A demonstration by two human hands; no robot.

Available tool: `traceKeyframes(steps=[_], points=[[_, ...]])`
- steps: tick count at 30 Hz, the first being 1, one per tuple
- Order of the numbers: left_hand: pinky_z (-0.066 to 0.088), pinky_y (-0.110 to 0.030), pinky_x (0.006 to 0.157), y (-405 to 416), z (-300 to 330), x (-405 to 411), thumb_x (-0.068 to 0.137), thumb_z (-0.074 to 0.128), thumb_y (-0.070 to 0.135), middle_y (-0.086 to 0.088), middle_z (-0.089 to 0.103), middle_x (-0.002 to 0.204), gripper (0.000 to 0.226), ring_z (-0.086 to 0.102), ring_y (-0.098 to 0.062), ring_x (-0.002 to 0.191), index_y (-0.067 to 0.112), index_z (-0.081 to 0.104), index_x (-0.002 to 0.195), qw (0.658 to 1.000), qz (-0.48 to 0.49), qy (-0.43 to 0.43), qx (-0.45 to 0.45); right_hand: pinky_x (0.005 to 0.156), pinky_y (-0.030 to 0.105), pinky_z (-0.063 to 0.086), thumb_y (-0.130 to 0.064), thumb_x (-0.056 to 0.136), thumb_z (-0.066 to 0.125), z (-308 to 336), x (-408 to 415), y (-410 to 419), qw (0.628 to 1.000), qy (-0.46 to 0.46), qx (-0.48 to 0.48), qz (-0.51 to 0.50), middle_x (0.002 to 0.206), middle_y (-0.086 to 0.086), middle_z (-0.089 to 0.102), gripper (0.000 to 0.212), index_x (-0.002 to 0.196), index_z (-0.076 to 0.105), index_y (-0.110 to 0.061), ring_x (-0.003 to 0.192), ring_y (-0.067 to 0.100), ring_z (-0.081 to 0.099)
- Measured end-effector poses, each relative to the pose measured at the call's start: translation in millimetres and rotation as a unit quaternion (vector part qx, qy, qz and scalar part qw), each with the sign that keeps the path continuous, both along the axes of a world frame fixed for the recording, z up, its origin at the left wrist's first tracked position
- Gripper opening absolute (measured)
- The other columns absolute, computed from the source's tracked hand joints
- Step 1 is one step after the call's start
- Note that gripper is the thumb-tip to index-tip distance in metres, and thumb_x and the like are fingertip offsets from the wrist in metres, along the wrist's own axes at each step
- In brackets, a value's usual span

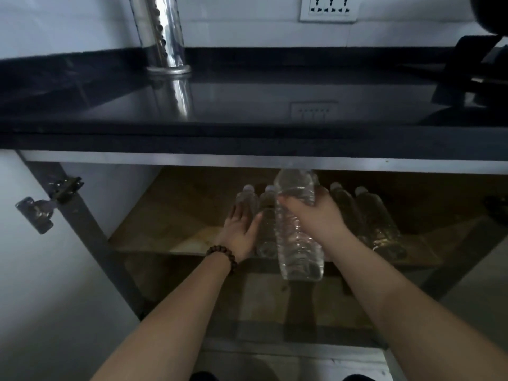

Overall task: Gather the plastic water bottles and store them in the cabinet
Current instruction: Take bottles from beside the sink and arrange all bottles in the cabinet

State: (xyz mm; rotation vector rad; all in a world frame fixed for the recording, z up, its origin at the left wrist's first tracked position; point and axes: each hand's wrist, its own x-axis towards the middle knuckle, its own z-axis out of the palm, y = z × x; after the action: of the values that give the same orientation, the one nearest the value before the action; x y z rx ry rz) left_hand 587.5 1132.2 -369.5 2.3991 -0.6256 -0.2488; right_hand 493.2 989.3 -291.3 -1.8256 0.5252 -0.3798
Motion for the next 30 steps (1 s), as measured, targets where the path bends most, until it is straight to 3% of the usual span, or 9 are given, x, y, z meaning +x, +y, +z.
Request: traceKeyframes(steps=[3, 9, 12, 14, 16, 19, 25, 28, 30], points=[[0.005, -0.039, 0.119, -2.2, -2.2, -0.9, 0.098, 0.009, 0.059, 0.004, 0.003, 0.162, 0.063, -0.002, -0.013, 0.149, 0.03, 0.014, 0.154, 1.0, 0.007, 0.003, -0.02, 0.081, 0.034, 0.051, -0.047, 0.074, 0.075, -5.7, 18.2, 15.8, 1.0, 0.024, -0.016, 0.002, 0.09, -0.008, 0.062, 0.038, 0.101, 0.056, -0.03, 0.085, 0.011, 0.062], [0.006, -0.029, 0.118, -0.2, 3.4, -5.4, 0.105, 0.011, 0.036, 0.002, 0.007, 0.162, 0.049, 0.002, -0.013, 0.149, 0.024, 0.015, 0.153, 0.999, 0.005, -0.009, -0.043, 0.075, 0.028, 0.043, -0.061, 0.069, 0.071, -14.9, 55.7, 27.2, 0.993, 0.066, -0.097, 0.014, 0.113, -0.001, 0.063, 0.072, 0.126, 0.051, -0.022, 0.087, 0.011, 0.056], [0.008, -0.032, 0.118, 1.0, 3.0, -5.7, 0.105, 0.011, 0.038, 0.002, 0.01, 0.162, 0.05, 0.005, -0.014, 0.149, 0.026, 0.017, 0.153, 0.997, 0.019, 0.003, -0.068, 0.087, 0.034, 0.047, -0.061, 0.075, 0.066, -8.3, 76.2, 29.8, 0.985, 0.097, -0.14, 0.015, 0.121, 0.005, 0.057, 0.077, 0.133, 0.041, -0.017, 0.103, 0.021, 0.058], [0.014, -0.04, 0.119, 1.0, 1.0, -5.0, 0.102, 0.01, 0.049, 0.003, 0.015, 0.161, 0.054, 0.014, -0.017, 0.148, 0.032, 0.019, 0.152, 0.994, 0.043, 0.028, -0.097, 0.085, 0.036, 0.049, -0.062, 0.079, 0.062, -6.9, 85.2, 30.6, 0.973, 0.134, -0.186, 0.012, 0.118, 0.007, 0.058, 0.071, 0.13, 0.043, -0.016, 0.099, 0.023, 0.059], [0.019, -0.044, 0.118, -0.2, 1.3, -4.7, 0.096, 0.008, 0.062, 0.005, 0.018, 0.161, 0.062, 0.02, -0.02, 0.146, 0.038, 0.019, 0.152, 0.989, 0.06, 0.05, -0.125, 0.077, 0.035, 0.049, -0.058, 0.088, 0.053, -7.1, 86.2, 30.6, 0.961, 0.163, -0.222, 0.032, 0.104, 0.004, 0.058, 0.049, 0.115, 0.049, -0.017, 0.086, 0.02, 0.059], [0.011, -0.04, 0.118, -2.1, 1.1, -6.6, 0.098, 0.011, 0.058, 0.004, 0.012, 0.162, 0.059, 0.01, -0.018, 0.148, 0.035, 0.016, 0.153, 0.994, 0.035, 0.032, -0.095, 0.075, 0.032, 0.045, -0.043, 0.097, 0.046, -5.9, 73.2, 28.8, 0.947, 0.156, -0.27, 0.079, 0.094, 0.003, 0.056, 0.024, 0.101, 0.052, -0.02, 0.078, 0.016, 0.055], [0.009, -0.044, 0.118, 0.0, 8.7, -11.2, 0.095, 0.021, 0.064, 0.005, 0.005, 0.163, 0.065, 0.005, -0.019, 0.149, 0.039, 0.006, 0.153, 0.993, 0.023, 0.053, -0.101, 0.084, 0.023, 0.045, -0.027, 0.094, 0.054, -16.0, 25.8, -2.6, 0.94, 0.02, -0.332, 0.069, 0.121, 0.003, 0.06, 0.029, 0.122, 0.057, -0.023, 0.103, 0.013, 0.056], [0.026, -0.058, 0.113, 3.6, 11.8, -19.3, 0.073, 0.037, 0.085, 0.008, 0.01, 0.161, 0.089, 0.019, -0.025, 0.145, 0.053, 0.001, 0.148, 0.984, 0.025, 0.056, -0.167, 0.11, 0.041, 0.03, -0.041, 0.088, 0.058, -23.6, 8.9, -37.8, 0.891, 0.032, -0.453, 0.003, 0.15, 0.006, 0.033, 0.053, 0.138, 0.043, -0.035, 0.139, 0.027, 0.027], [0.032, -0.06, 0.109, 2.8, 10.1, -26.7, 0.063, 0.051, 0.085, 0.009, 0.009, 0.16, 0.102, 0.022, -0.027, 0.143, 0.059, -0.006, 0.144, 0.99, 0.001, 0.006, -0.144, 0.116, 0.049, 0.02, -0.054, 0.084, 0.058, -33.2, 5.4, -51.9, 0.909, 0.114, -0.399, 0.031, 0.159, 0.002, 0.01, 0.07, 0.145, 0.024, -0.047, 0.146, 0.034, 0.008]])
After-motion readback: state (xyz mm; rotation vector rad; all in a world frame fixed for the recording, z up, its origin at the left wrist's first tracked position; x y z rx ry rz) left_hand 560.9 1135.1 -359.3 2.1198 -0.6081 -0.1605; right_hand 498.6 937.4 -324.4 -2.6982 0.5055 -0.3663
